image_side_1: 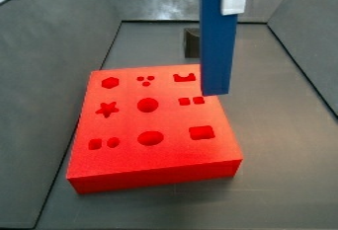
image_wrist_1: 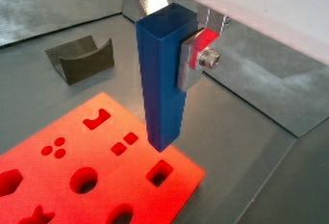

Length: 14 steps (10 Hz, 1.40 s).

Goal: Pick up the rectangle object. Move up. Move to above the board. Insert the rectangle object.
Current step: Insert the rectangle object.

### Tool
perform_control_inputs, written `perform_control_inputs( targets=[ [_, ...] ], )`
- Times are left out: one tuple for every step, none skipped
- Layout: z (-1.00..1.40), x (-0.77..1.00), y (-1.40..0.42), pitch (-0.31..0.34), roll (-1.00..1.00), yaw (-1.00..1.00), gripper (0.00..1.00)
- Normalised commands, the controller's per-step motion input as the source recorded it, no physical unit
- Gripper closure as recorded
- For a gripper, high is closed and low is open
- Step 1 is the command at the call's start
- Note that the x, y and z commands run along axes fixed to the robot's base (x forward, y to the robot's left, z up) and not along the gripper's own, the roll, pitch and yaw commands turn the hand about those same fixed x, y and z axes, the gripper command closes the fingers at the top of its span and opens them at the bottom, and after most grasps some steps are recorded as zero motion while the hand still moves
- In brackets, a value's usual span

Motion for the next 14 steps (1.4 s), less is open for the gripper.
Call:
perform_control_inputs(
  targets=[
    [-0.59,0.39,-0.25,0.069,0.19,0.13,1.0],
    [-0.64,0.52,-0.44,0.186,0.22,0.03,1.0],
    [-0.67,0.36,-0.19,0.254,0.09,0.0,1.0],
    [-0.64,0.33,0.0,0.247,0.0,0.0,1.0],
    [-0.18,0.36,0.0,0.163,0.06,0.04,1.0],
    [-0.03,0.2,0.0,0.037,0.05,0.08,1.0],
    [-0.02,0.02,0.0,0.001,0.0,0.0,1.0],
    [-0.33,0.24,-0.03,0.067,0.0,0.01,1.0],
    [-0.53,0.2,0.0,0.213,0.0,0.0,1.0],
    [-0.33,0.05,0.05,0.251,-0.08,0.0,1.0],
    [0.0,0.19,0.0,0.12,-0.04,-0.04,1.0],
    [0.0,-0.02,0.0,0.01,0.0,-0.01,1.0],
    [0.18,-0.38,0.01,0.0,0.11,0.0,1.0],
    [0.08,-0.18,0.0,-0.024,0.01,0.0,1.0]
  ],
)
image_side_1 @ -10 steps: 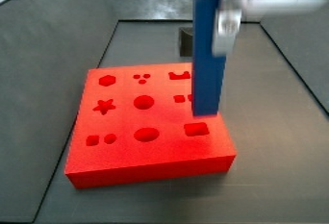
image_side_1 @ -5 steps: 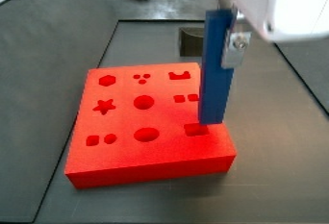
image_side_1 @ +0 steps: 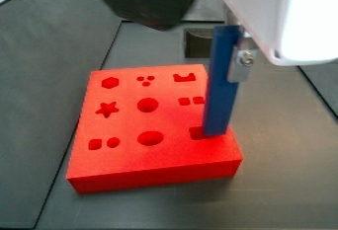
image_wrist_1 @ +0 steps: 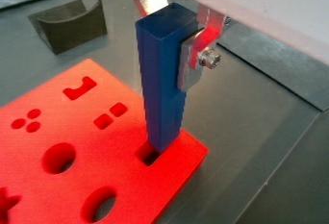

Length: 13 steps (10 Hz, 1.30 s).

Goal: Pick up the rectangle object. Move up. Move to above the board. Insert the rectangle object.
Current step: Insert the rectangle object.

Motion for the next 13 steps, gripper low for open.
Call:
perform_control_inputs(
  targets=[
    [-0.05,0.0,0.0,0.0,0.0,0.0,1.0],
    [-0.19,0.16,0.02,0.201,-0.03,-0.12,1.0],
    [-0.21,0.01,0.18,0.47,0.0,-0.27,1.0],
    [-0.02,0.03,0.05,0.423,0.0,-0.25,1.0],
    [0.0,0.0,-0.09,0.0,0.0,0.0,1.0],
    [0.0,0.0,-0.21,0.051,0.02,0.02,1.0],
    [-0.02,0.0,-0.16,0.13,0.02,0.09,1.0],
    [-0.08,0.11,0.0,0.093,0.0,0.19,1.0],
    [-0.05,0.0,0.06,0.0,0.02,0.38,1.0],
    [-0.09,0.0,0.14,0.0,0.09,0.54,1.0],
    [-0.03,-0.07,0.11,-0.013,0.06,0.57,1.0],
    [0.0,-0.04,0.0,0.0,0.0,0.01,1.0],
    [0.0,0.0,-0.02,0.0,0.0,0.0,1.0]
  ],
)
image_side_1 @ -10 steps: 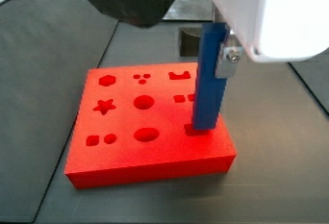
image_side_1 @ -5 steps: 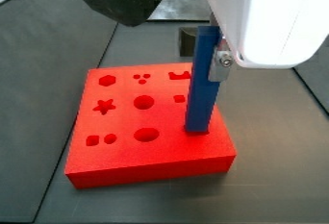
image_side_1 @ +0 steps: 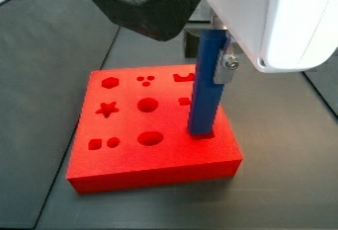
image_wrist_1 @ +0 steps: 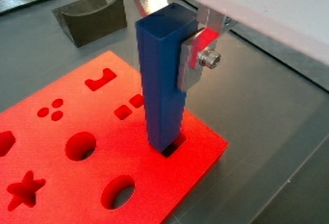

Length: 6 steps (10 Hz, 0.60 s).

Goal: Pick up the rectangle object. Move up. Move to above the board. Insert the rectangle object.
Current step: Insert the rectangle object.

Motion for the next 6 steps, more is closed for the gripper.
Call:
perform_control_inputs(
  targets=[
    [0.0,-0.03,-0.35,0.0,0.06,0.0,1.0],
    [0.0,0.0,-0.32,0.0,0.05,0.0,1.0],
    [0.0,0.0,-0.12,0.0,0.0,0.0,1.0],
    [0.0,0.11,0.03,0.01,0.04,0.0,1.0],
    [0.0,0.13,0.11,0.021,0.06,0.0,1.0],
    [0.0,0.07,0.03,0.01,0.06,0.0,1.0]
  ],
)
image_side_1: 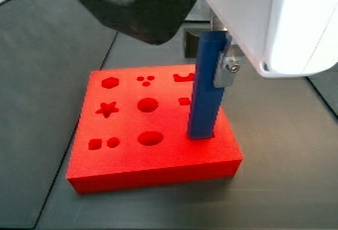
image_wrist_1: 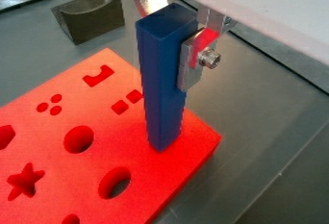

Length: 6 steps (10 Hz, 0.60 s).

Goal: Pick up the rectangle object. Move up. Move to above the board. Insert the rectangle object.
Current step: Insert the rectangle object.

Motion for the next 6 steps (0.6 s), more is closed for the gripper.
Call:
perform_control_inputs(
  targets=[
    [0.0,0.0,0.0,0.0,0.01,0.0,1.0],
    [0.0,0.0,0.0,0.0,0.0,0.0,1.0],
    [-0.17,0.15,0.02,0.04,0.06,0.0,1.0],
    [-0.15,0.12,0.0,0.026,0.04,0.0,1.0],
    [-0.04,0.06,0.0,0.009,0.01,0.0,1.0],
    [-0.08,0.09,0.0,0.027,0.02,0.0,1.0]
  ],
)
